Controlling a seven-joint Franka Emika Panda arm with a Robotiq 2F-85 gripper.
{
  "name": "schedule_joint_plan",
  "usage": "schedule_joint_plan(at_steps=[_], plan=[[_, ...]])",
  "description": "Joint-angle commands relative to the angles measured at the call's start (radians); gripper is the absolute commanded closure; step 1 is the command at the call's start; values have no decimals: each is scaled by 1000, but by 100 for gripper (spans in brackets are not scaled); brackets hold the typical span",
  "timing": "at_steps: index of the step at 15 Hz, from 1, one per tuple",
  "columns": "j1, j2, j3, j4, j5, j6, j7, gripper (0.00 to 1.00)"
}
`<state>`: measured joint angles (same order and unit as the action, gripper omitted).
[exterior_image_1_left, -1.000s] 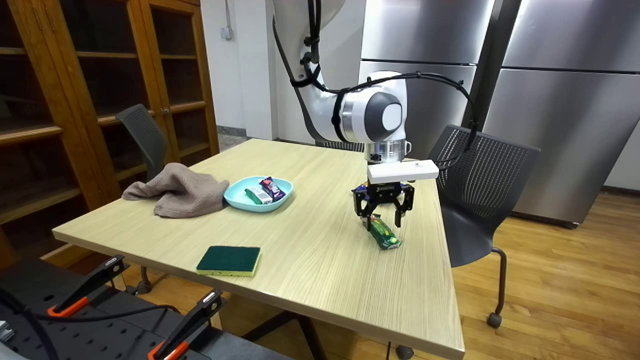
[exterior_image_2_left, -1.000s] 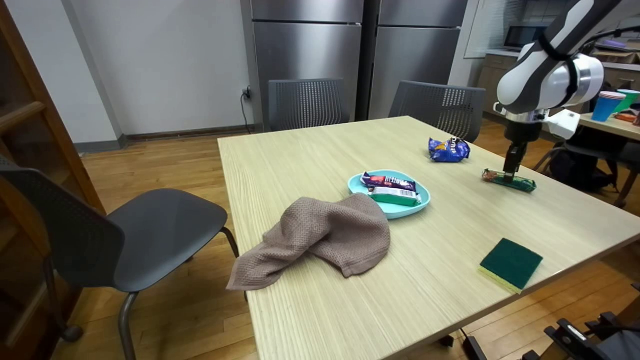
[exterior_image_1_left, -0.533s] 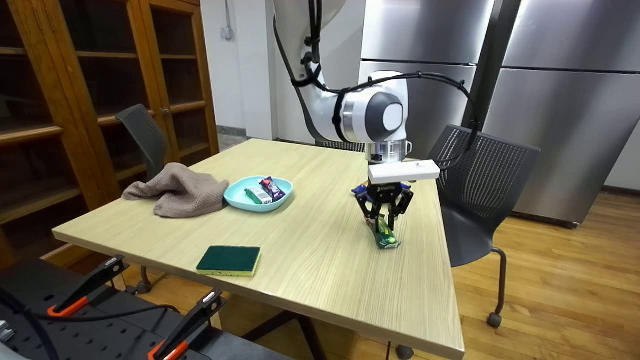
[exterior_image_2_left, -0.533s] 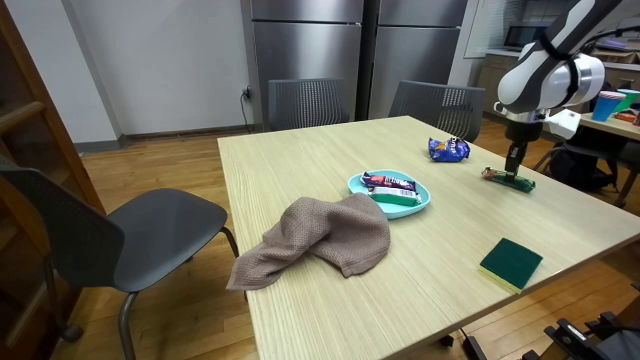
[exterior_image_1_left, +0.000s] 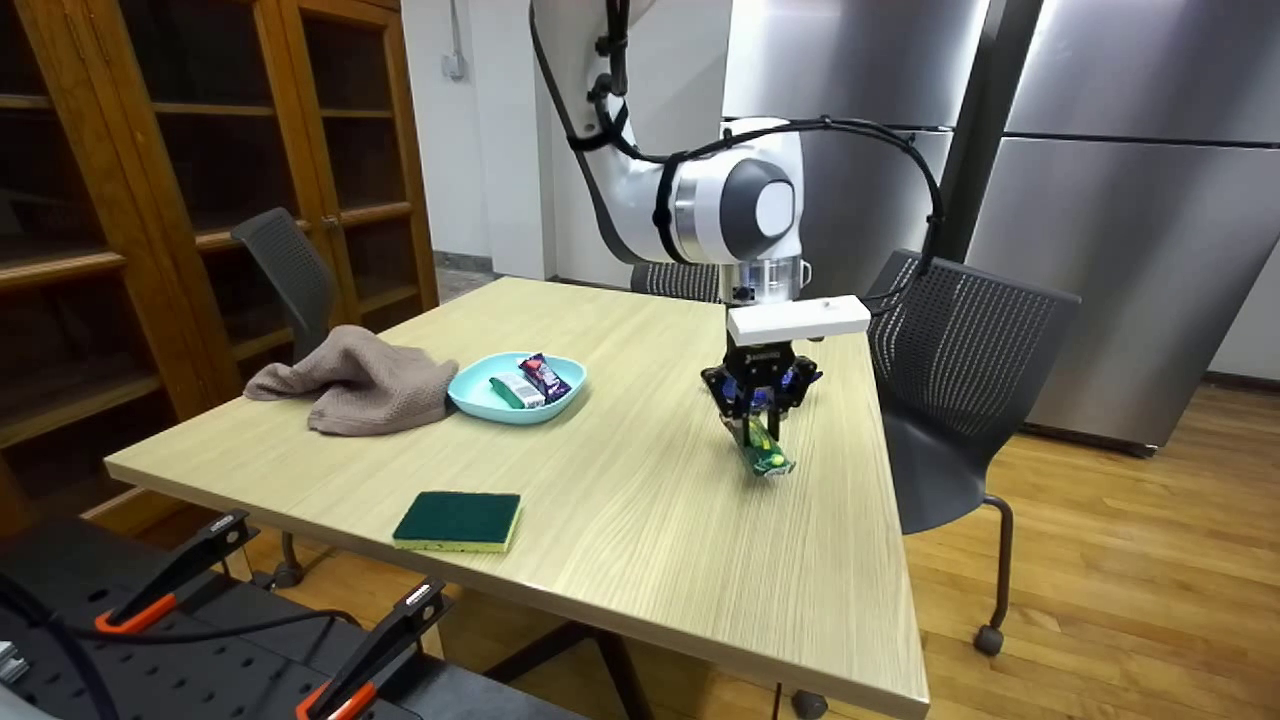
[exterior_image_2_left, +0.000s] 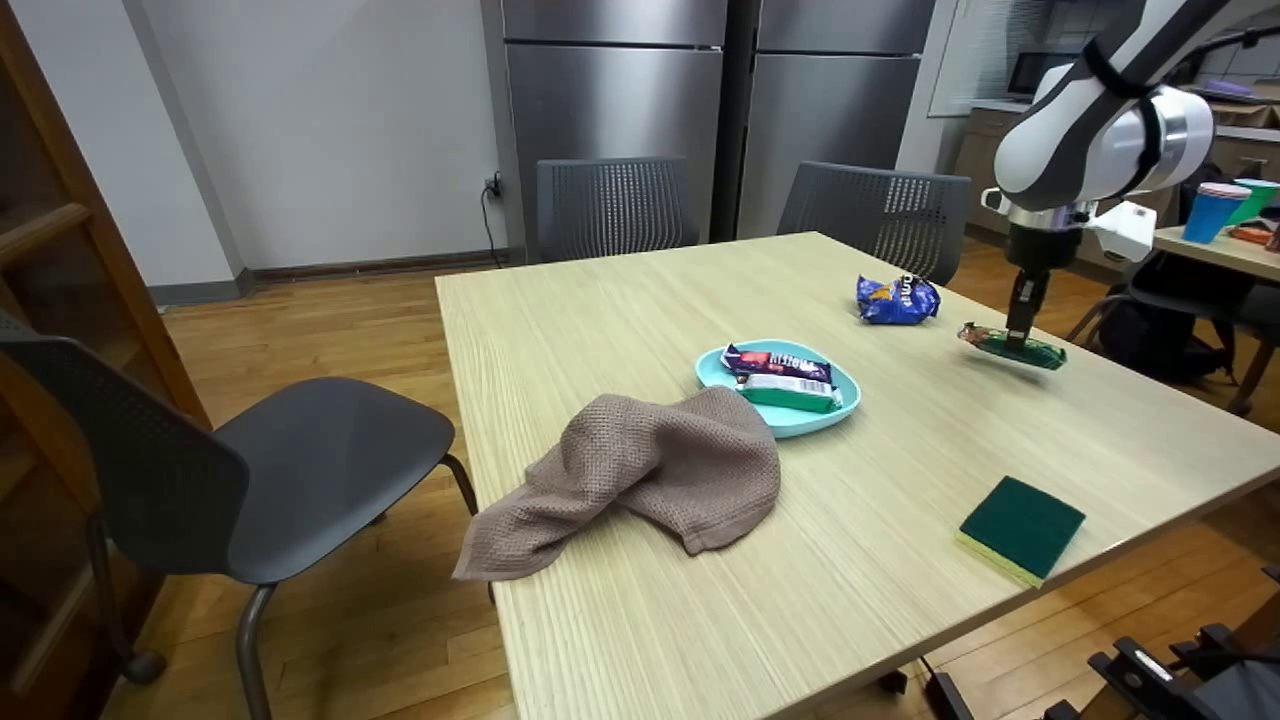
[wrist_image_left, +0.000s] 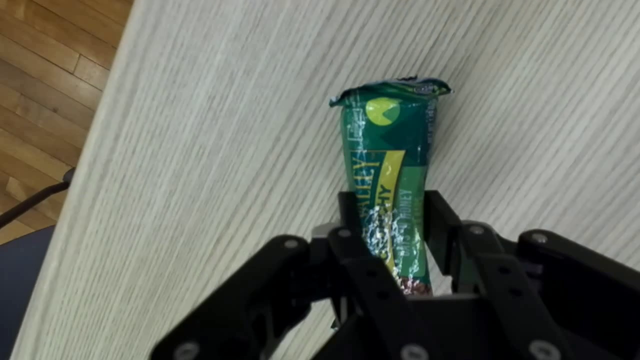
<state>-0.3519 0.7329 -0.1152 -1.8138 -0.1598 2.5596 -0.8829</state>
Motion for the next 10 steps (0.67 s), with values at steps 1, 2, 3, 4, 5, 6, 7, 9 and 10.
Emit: schedule_joint_plan(at_steps=[1,2,3,4,5,6,7,9,10], plan=[[46,-155,-9,-148,-69,28,11,89],[61,-182,-11,-172,-89,35,13,89],[75,-205,-7,-191,-102,34,15,89],[83,-225,1,-207,-108,31,12,89],[100,-247,6,-225,-118,29,14,89],[117,-267,8,-243,-128,29,16,89],[137,-285,12,-261,-140,29,19,89],[177,-311,19,-290,-169,32,21,89],[199,-320,25,-302,-184,29,26,89]])
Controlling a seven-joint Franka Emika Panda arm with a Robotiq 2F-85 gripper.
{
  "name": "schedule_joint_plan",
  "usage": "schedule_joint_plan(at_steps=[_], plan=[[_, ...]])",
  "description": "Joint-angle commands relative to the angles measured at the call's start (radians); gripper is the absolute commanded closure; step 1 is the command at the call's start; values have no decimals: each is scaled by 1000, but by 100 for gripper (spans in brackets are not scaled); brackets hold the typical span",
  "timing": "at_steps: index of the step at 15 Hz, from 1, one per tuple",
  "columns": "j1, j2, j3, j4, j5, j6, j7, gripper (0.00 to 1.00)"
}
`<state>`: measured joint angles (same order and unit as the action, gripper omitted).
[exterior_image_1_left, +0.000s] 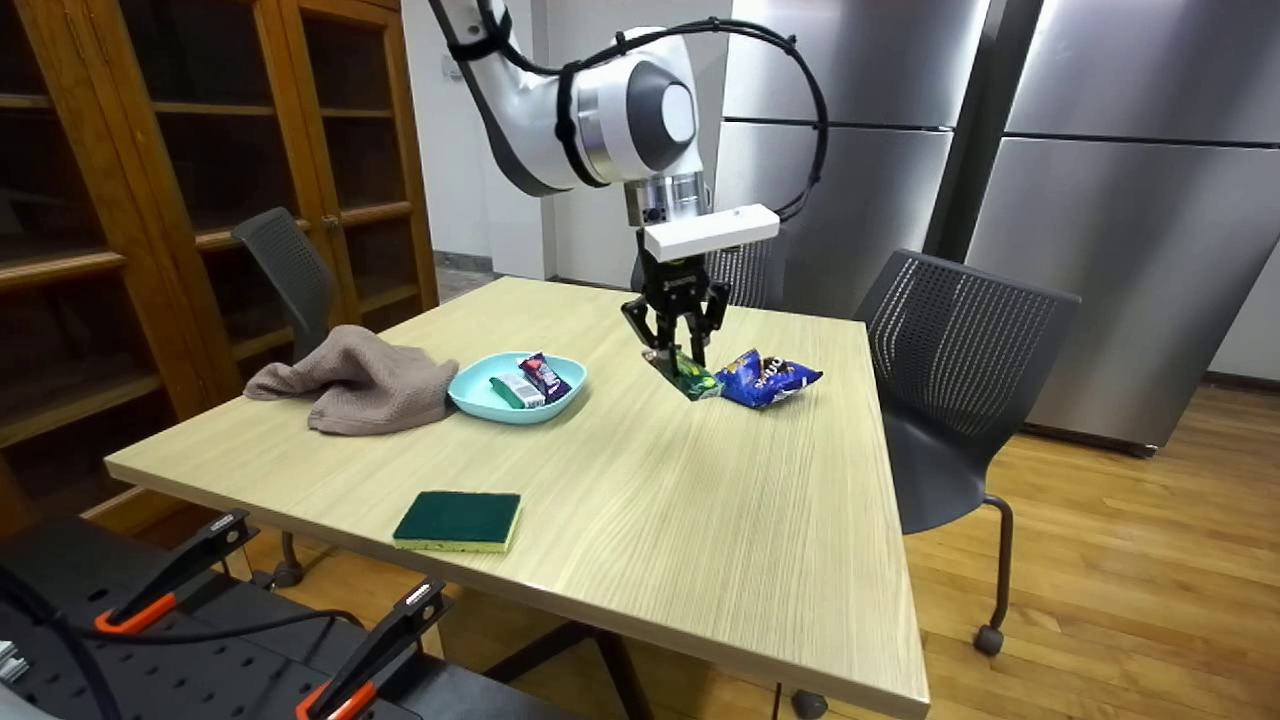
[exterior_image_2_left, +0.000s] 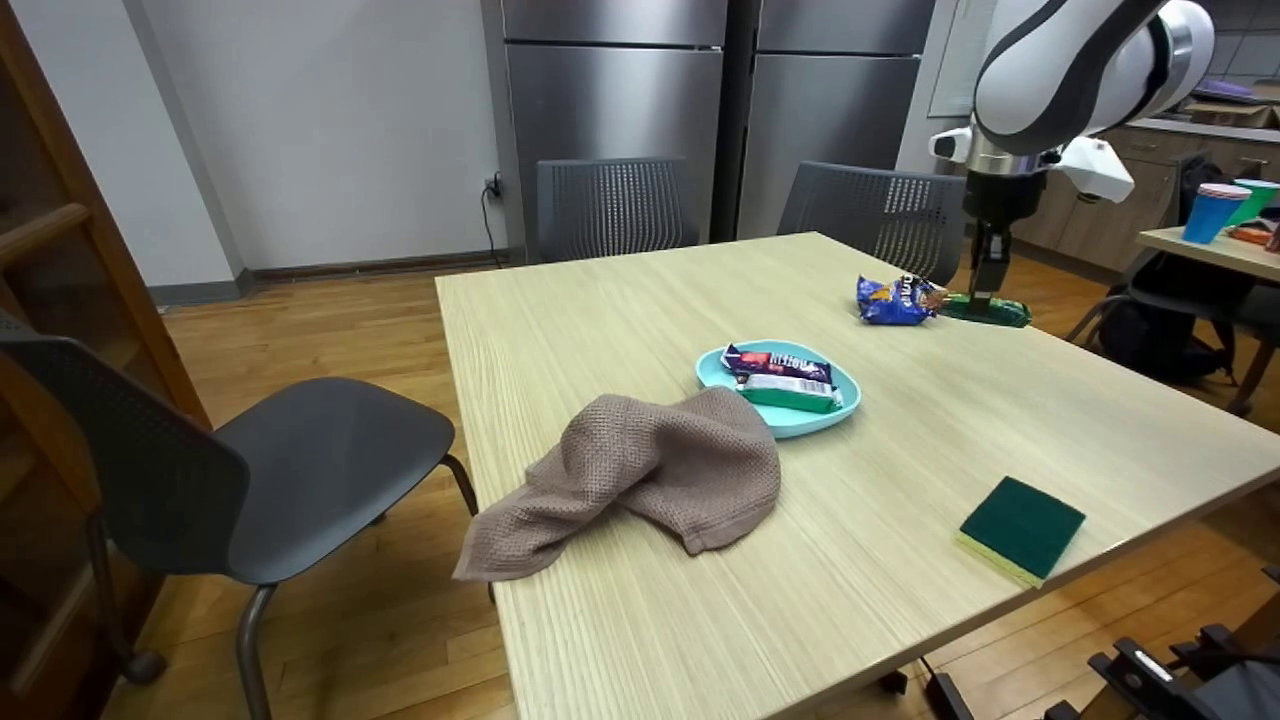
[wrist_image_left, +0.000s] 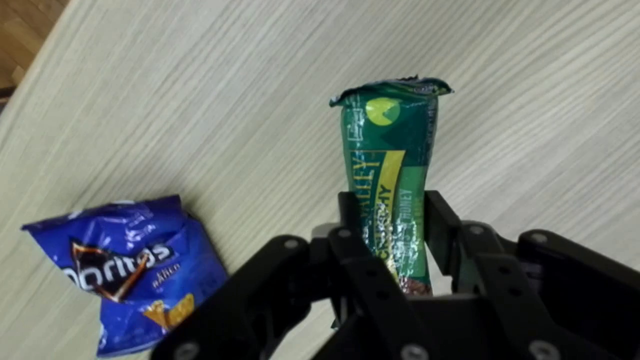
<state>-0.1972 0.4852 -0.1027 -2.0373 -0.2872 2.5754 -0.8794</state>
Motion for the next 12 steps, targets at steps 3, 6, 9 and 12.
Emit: schedule_joint_plan(at_steps=[3,6,9,12], plan=[[99,-82,38,-97,-85,5,32,89],[145,-69,75,-95,-77,-7,42,89],[175,-46,113,-79,-47,-24,73,89],[192,-21,147,-56,-8,-53,127,89]])
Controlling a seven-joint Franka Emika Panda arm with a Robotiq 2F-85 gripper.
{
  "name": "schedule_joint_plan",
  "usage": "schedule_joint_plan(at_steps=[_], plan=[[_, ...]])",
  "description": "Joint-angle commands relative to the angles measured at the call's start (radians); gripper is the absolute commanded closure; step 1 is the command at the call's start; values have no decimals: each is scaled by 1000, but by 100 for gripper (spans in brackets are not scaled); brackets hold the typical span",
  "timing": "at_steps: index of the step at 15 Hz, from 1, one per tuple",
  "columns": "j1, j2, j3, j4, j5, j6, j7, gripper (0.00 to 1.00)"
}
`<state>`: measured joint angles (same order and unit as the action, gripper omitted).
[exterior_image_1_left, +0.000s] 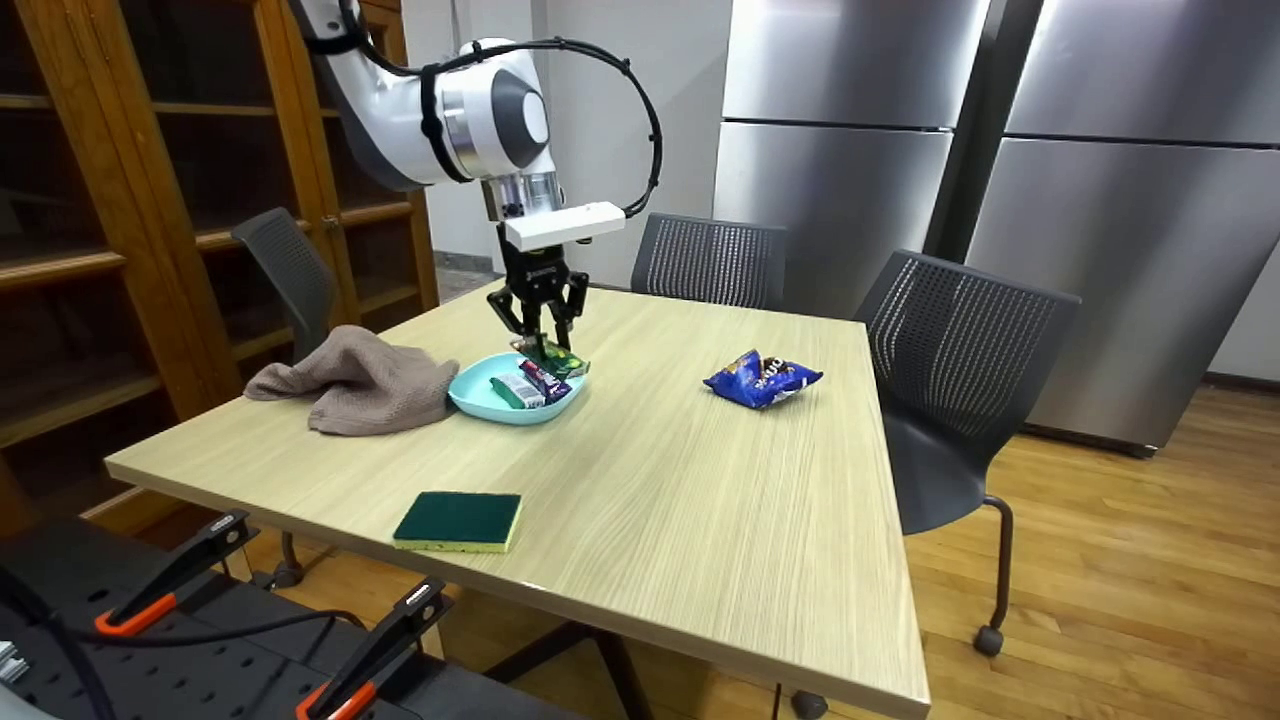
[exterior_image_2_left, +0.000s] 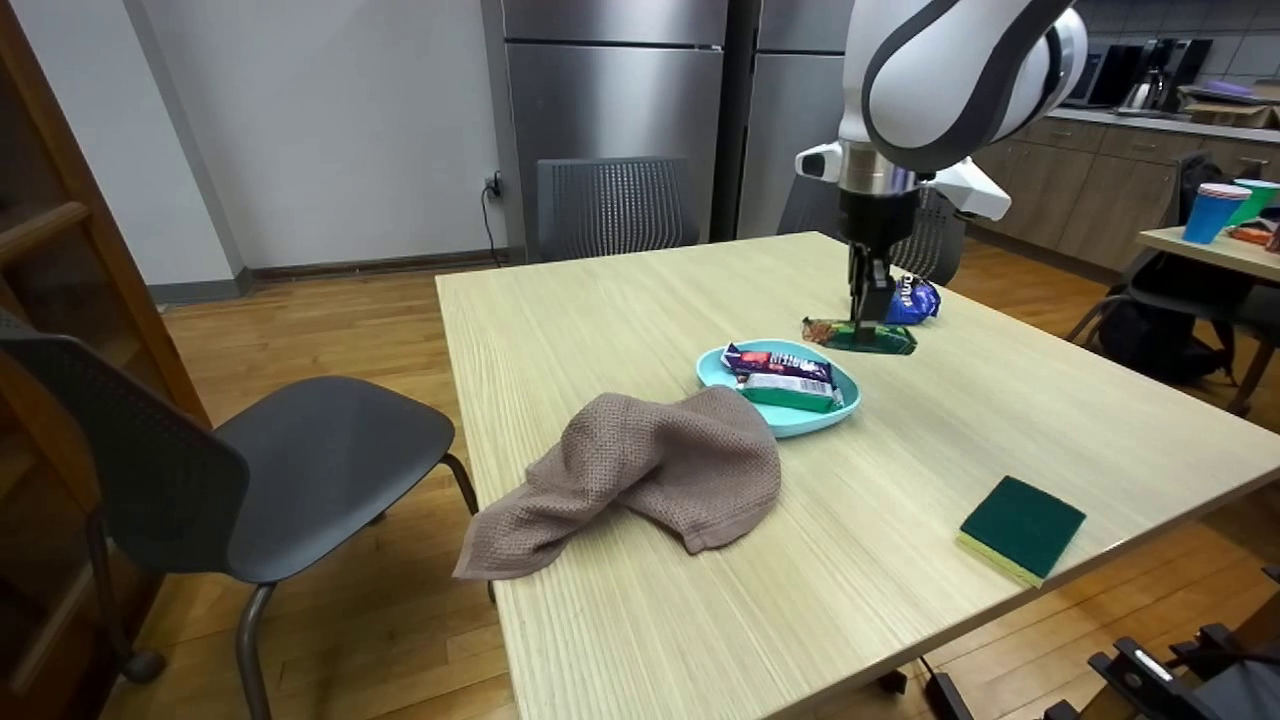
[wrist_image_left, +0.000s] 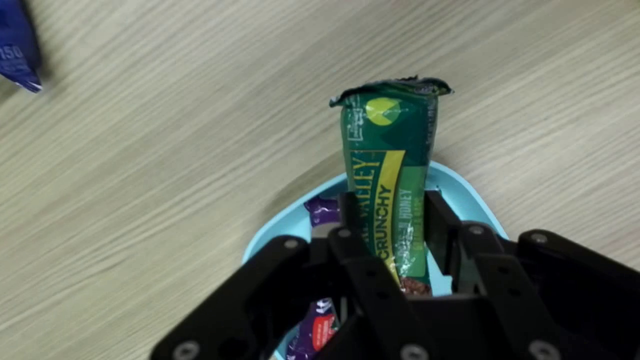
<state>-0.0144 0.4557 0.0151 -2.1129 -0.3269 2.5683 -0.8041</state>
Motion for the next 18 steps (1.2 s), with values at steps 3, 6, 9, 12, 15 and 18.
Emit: schedule_joint_plan(at_steps=[3,6,9,12,15,18], plan=[[14,33,60,50,97,-104,113,89],[7,57,86,89,176,-166,161,89],[-1,82,102,137,243,-202,202,89],[-5,116,102,193,290,-216,251,89],[-10,160,102,249,324,-233,302,89],[-13,204,105,295,343,-240,341,89]])
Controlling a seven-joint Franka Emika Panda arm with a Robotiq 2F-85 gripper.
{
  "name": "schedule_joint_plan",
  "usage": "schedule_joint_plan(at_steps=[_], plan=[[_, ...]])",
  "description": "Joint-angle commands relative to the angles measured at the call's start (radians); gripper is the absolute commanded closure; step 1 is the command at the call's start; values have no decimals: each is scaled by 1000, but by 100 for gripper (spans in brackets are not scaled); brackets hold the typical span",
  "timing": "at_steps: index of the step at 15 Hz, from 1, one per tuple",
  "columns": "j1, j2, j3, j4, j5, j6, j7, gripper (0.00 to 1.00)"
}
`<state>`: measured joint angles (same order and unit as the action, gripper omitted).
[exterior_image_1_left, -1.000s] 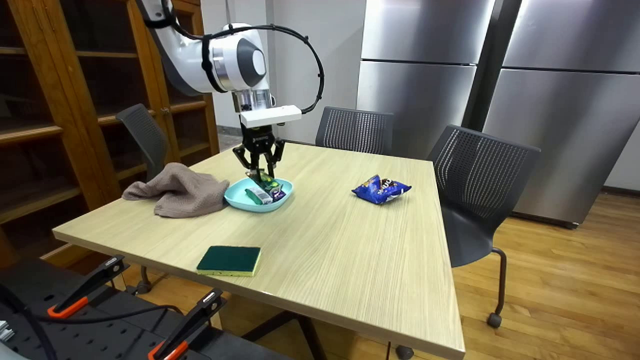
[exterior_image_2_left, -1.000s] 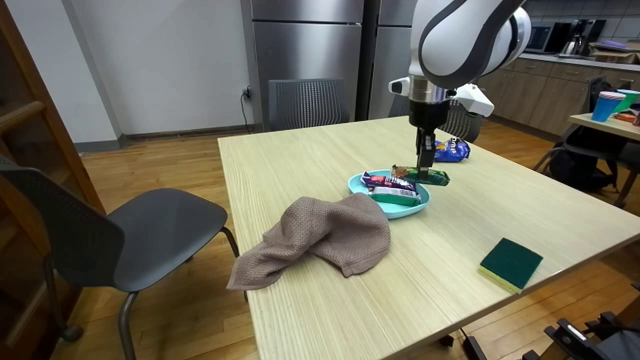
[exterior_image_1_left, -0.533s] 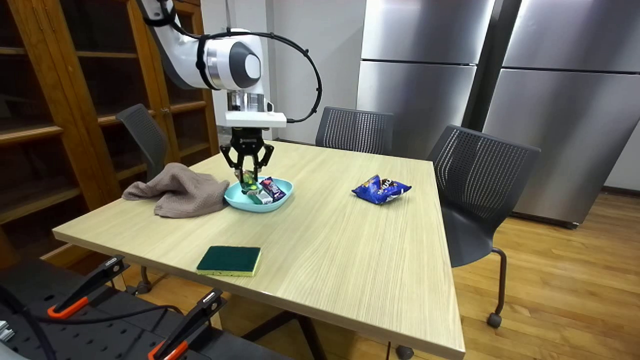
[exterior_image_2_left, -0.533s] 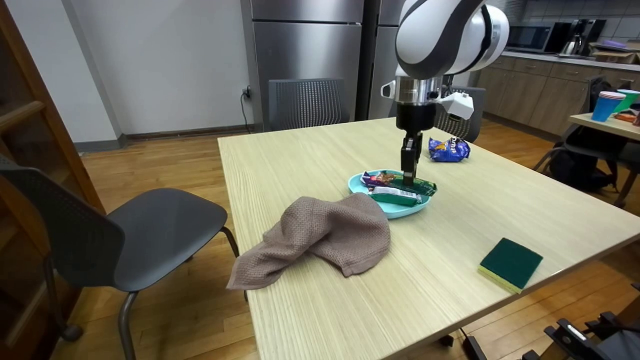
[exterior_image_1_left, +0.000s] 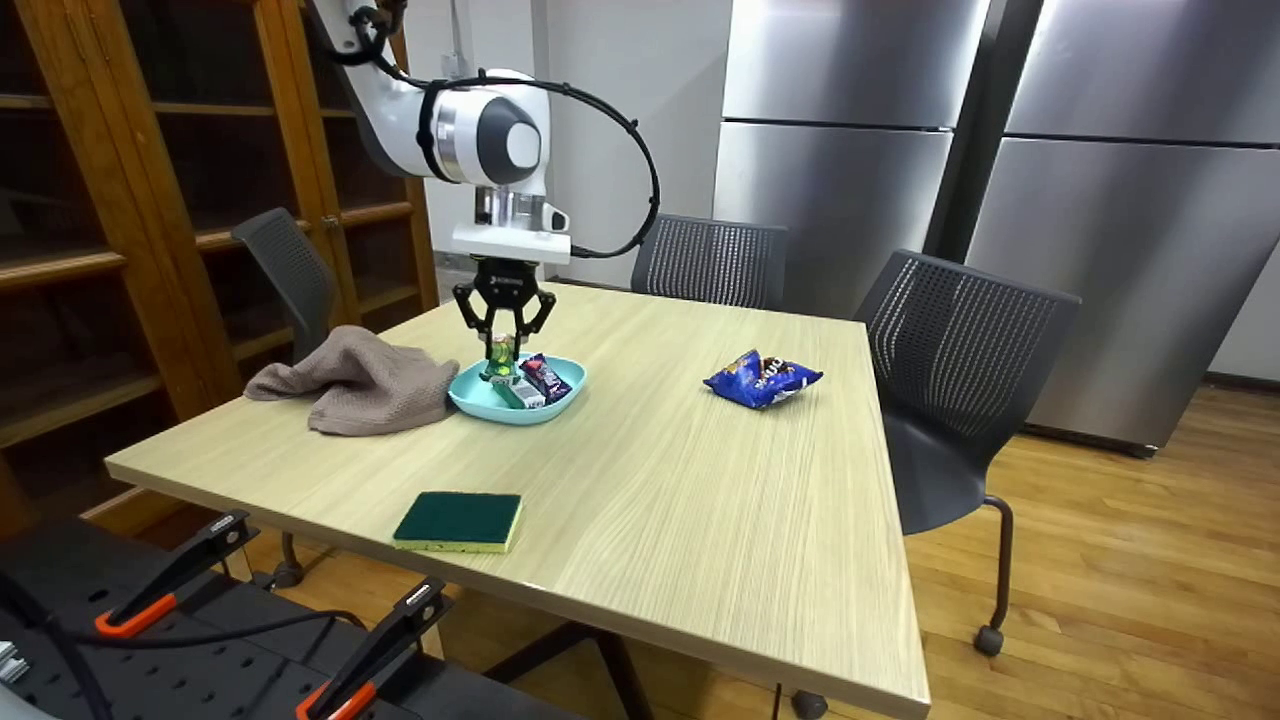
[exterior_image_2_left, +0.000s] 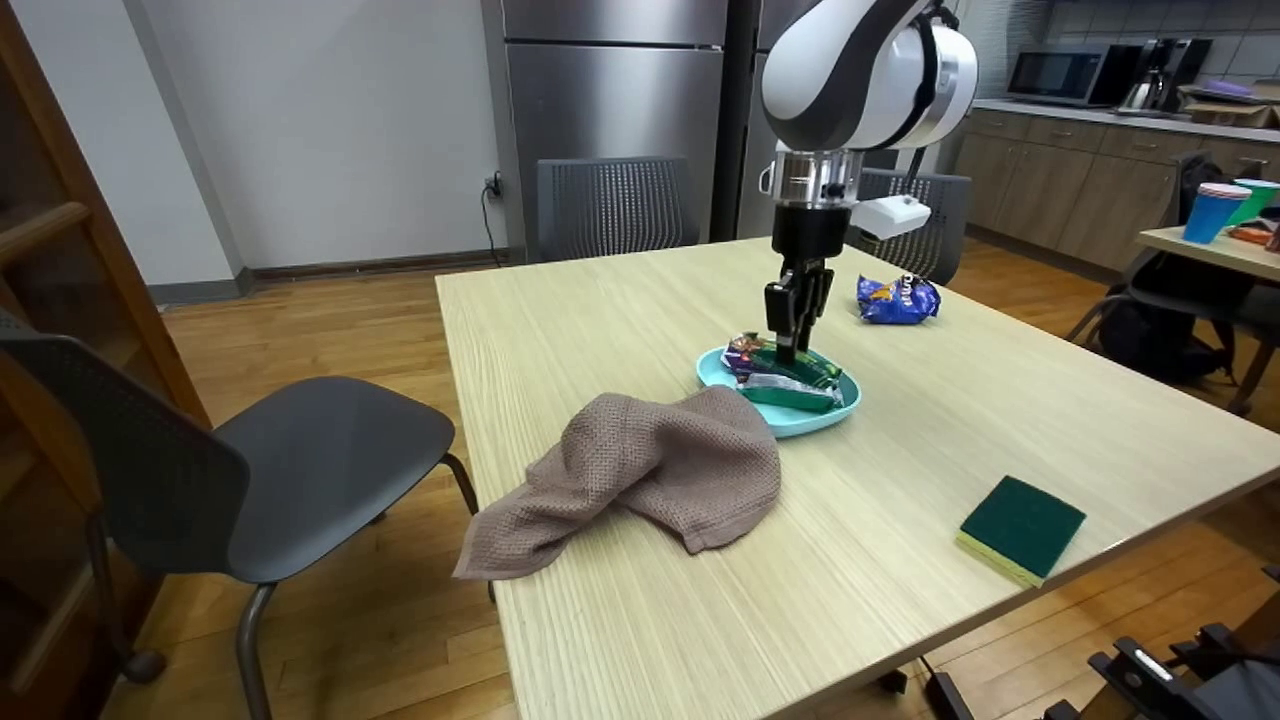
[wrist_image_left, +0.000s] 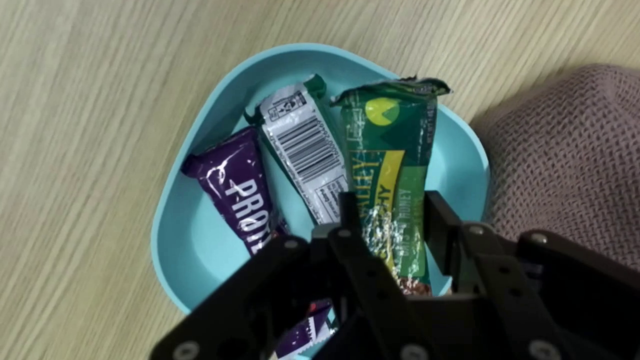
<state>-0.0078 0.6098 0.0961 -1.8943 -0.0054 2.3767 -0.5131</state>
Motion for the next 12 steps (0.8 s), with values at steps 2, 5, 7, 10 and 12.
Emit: schedule_joint_plan(at_steps=[2,5,7,10,12], plan=[[-14,75,25,99,25,-45,71,89],[5,83,24,86,-13,-4,66,89],[21,87,20,73,-39,13,69,89],[30,100,17,84,-58,8,75,89],[28,103,18,90,-60,2,73,89]])
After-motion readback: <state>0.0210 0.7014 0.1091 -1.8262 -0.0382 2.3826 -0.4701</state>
